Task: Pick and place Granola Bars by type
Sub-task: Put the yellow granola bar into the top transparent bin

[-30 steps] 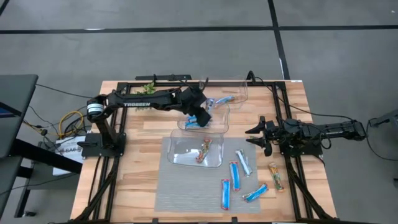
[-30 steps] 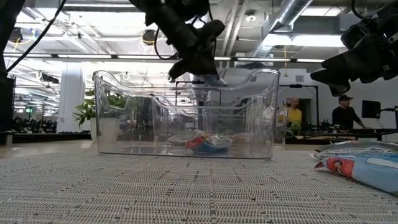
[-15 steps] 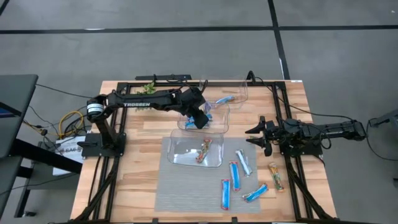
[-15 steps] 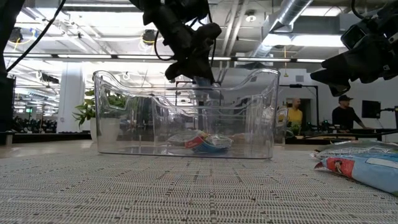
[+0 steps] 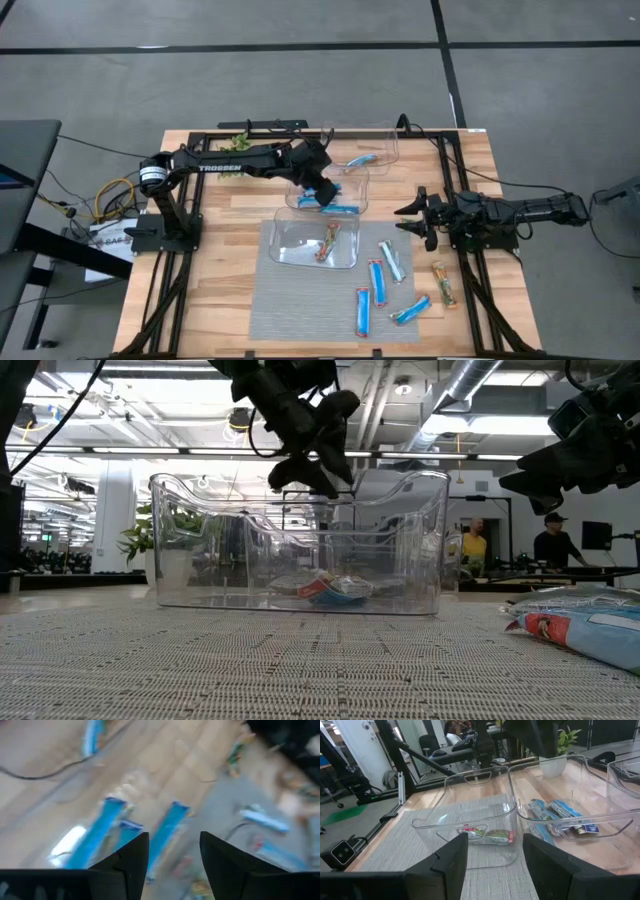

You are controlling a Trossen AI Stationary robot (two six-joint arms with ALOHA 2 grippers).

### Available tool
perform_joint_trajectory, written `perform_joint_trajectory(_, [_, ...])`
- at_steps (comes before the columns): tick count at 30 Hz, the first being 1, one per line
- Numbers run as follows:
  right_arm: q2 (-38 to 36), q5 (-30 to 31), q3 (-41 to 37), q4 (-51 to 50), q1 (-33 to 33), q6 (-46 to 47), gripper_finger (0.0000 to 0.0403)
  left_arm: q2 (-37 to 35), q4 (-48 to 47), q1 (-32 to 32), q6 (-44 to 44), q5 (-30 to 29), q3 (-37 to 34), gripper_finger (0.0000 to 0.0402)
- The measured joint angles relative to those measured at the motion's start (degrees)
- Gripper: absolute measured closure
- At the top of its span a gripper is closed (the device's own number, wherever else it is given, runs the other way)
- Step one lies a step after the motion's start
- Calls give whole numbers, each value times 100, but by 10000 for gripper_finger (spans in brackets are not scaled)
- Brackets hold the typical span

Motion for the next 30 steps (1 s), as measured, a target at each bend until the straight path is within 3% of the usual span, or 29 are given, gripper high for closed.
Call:
perform_joint_trajectory(15, [0,0,-2,2,0,0,219,0,2140,-533,-1762,2545,0,233])
perform_joint_trajectory(24, [0,0,0,1,1,0,219,-18,3122,-1168,-2028,2693,0,233])
perform_joint_trajectory(30, [2,0,-1,0,0,0,219,-345,3030,-1489,-1539,2594,-177,233])
